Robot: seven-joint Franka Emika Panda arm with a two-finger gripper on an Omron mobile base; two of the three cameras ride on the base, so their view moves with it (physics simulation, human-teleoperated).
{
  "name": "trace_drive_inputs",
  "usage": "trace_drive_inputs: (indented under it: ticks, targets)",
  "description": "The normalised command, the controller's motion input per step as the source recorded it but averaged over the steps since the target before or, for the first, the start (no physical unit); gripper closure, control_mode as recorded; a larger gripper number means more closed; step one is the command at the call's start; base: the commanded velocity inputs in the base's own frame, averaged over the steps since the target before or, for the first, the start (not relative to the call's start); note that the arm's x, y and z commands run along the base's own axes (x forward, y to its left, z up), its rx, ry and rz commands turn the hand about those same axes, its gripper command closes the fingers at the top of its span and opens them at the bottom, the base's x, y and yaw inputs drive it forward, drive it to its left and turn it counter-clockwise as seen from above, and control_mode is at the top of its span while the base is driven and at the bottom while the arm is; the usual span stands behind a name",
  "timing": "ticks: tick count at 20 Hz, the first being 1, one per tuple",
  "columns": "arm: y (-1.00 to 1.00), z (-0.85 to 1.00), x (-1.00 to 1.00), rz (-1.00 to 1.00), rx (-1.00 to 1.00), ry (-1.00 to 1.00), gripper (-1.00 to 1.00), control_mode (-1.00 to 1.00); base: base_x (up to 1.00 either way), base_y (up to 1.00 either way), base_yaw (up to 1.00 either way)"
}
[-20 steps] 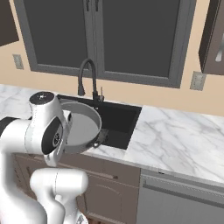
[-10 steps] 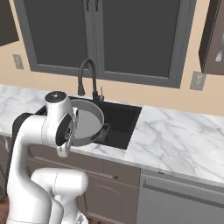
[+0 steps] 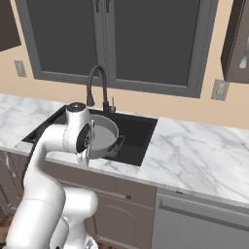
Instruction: Move the pot and pan from the stove into the sink.
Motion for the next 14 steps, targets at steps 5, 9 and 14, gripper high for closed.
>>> trace_drive_inputs:
  ticks: [5, 9, 14]
  targets:
    - [0.00, -0.24, 0.89, 0.08, -0.03, 0.11, 1.00, -1.00, 0.00, 0.00, 0.00]
    - [0.00, -0.08, 0.93, 0.06, 0.00, 0.05, 1.00, -1.00, 0.00, 0.00, 0.00]
    - [-0.05, -0.19, 0.79, 0.08, 0.00, 0.09, 1.00, -1.00, 0.00, 0.00, 0.00]
